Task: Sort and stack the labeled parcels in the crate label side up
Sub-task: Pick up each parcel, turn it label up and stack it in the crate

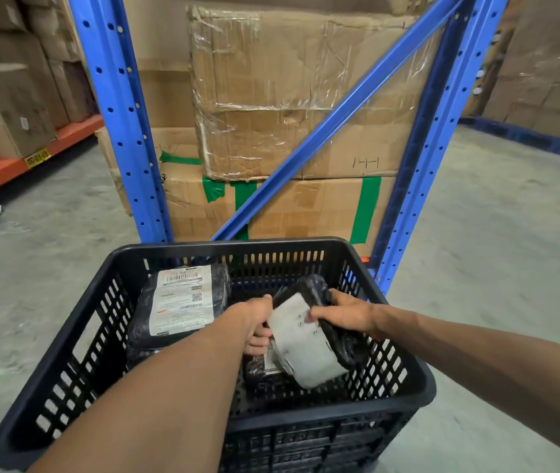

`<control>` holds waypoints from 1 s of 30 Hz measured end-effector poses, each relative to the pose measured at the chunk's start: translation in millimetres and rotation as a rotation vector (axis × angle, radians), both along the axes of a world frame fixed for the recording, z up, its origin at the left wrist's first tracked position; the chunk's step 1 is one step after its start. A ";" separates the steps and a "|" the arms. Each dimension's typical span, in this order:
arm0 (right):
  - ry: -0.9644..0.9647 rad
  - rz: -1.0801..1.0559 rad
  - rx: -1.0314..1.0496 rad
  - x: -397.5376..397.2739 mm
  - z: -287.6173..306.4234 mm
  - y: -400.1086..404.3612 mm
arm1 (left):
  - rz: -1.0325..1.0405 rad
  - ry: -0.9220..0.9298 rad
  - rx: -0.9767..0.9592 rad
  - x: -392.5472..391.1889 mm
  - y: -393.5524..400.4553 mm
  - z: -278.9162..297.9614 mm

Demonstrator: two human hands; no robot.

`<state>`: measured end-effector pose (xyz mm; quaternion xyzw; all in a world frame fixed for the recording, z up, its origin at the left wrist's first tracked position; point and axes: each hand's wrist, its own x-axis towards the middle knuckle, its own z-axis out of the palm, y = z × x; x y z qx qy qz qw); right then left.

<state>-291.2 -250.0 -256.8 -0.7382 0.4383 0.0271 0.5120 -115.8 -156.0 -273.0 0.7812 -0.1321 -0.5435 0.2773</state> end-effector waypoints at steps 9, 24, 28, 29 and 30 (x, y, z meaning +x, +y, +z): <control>-0.186 -0.284 0.152 13.6 11.4 -13.4 | 0.071 0.095 -0.163 -1.2 -0.3 -11.1; 0.030 -0.359 0.044 64.8 -78.5 -5.8 | -0.297 -0.340 0.045 10.0 -14.1 -50.0; 0.127 -0.210 0.006 73.4 -87.4 -4.5 | -0.299 -0.254 0.035 19.7 -19.6 -55.1; 0.142 -0.196 -0.003 74.4 -87.8 -7.1 | -0.276 -0.206 0.061 23.5 -21.8 -56.3; 0.157 -0.186 -0.006 74.8 -87.1 -9.8 | -0.285 -0.183 0.079 25.4 -22.7 -55.9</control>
